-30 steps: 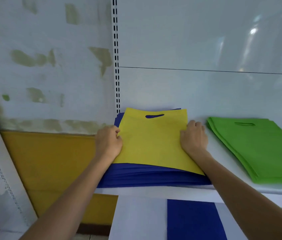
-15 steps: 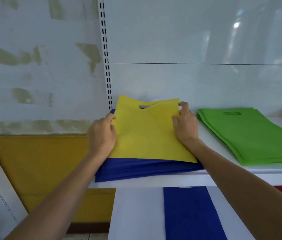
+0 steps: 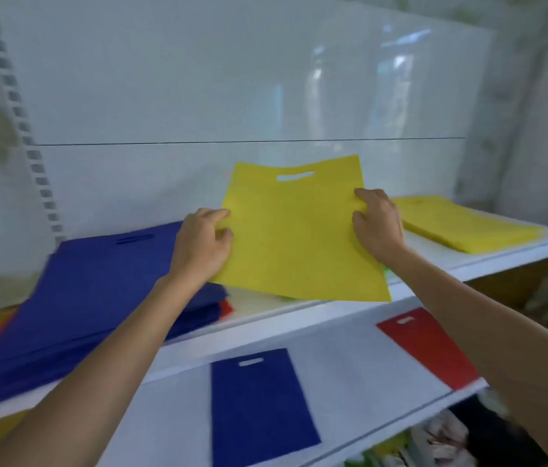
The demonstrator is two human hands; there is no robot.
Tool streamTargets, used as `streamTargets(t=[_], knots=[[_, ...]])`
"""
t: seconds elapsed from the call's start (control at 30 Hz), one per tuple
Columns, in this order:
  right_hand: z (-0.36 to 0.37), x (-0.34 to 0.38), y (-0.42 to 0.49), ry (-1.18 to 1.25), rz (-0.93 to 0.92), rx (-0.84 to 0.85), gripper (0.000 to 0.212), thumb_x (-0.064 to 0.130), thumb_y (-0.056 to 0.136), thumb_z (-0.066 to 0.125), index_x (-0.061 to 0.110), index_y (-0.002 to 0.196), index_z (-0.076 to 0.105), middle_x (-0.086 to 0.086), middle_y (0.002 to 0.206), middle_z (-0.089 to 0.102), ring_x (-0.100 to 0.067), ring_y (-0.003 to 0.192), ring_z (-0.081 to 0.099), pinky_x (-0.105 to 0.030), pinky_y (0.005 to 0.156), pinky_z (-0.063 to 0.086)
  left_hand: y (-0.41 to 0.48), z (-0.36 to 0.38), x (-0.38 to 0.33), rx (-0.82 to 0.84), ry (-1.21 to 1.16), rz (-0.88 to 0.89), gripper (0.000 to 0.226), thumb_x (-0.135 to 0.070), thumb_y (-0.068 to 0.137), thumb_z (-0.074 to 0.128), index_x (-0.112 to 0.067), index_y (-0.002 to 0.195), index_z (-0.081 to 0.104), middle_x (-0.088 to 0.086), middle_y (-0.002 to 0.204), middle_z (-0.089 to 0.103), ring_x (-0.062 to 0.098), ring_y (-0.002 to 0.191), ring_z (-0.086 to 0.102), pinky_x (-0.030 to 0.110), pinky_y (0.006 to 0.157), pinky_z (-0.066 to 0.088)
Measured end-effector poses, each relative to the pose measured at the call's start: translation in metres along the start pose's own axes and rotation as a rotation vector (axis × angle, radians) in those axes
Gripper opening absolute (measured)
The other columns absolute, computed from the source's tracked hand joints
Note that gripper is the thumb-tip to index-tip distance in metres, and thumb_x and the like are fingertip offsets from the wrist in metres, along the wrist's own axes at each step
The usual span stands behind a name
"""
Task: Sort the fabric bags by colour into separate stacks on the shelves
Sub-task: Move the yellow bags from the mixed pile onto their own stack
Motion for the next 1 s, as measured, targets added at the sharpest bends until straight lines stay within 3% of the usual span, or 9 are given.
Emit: streamTargets(t=[0.3, 0.47, 0.57, 1.0], knots=[[-0.187, -0.2, -0.035, -0.179, 0.273, -0.15, 0.04, 0.005, 0.088, 0.053, 0.005, 0.127, 0.055, -0.015, 0.129, 0.054, -0.03, 0.118, 0.048, -0.027, 0.097, 0.031, -0.017, 0.166, -0.205, 0.338, -0.255, 0.205, 0.058, -0.034, 0.08, 0.043, -0.004, 0.129, 0.053, 0.017, 0.129, 0.053, 0.028, 0.121, 0.047, 0.027, 0.1, 0.031], [-0.253, -0.288, -0.053, -0.292, 0.385, -0.189, 0.041, 0.008, 0.089, 0.051, 0.006, 0.129, 0.054, -0.012, 0.132, 0.052, -0.028, 0.118, 0.048, -0.029, 0.096, 0.034, -0.041, 0.245, -0.289, 0.406, -0.306, 0.299, 0.044, -0.02, 0.092, 0.052, -0.008, 0.134, 0.047, 0.011, 0.135, 0.048, 0.024, 0.124, 0.041, 0.027, 0.101, 0.028], [-0.266, -0.326, -0.055, -0.302, 0.446, -0.173, 0.041, 0.008, 0.089, 0.05, 0.006, 0.13, 0.053, -0.012, 0.132, 0.051, -0.029, 0.117, 0.049, -0.031, 0.095, 0.037, -0.043, 0.277, -0.317, 0.475, -0.303, 0.332, 0.045, -0.021, 0.094, 0.049, -0.009, 0.137, 0.044, 0.008, 0.138, 0.044, 0.022, 0.128, 0.037, 0.028, 0.104, 0.027], [-0.251, -0.439, 0.039, -0.295, 0.517, -0.11, 0.043, 0.008, 0.089, 0.049, 0.007, 0.133, 0.05, -0.011, 0.136, 0.047, -0.028, 0.126, 0.041, -0.035, 0.1, 0.035, 0.058, 0.387, -0.369, 0.463, -0.339, 0.332, 0.043, -0.02, 0.095, 0.047, -0.009, 0.137, 0.044, 0.007, 0.139, 0.045, 0.021, 0.129, 0.037, 0.027, 0.104, 0.028]])
Point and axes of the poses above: each hand's wrist, its own y-axis towards the middle knuckle, its own z-axis out of the palm, x = y × z, the point moved 2 cm from there along y, towards the middle knuckle
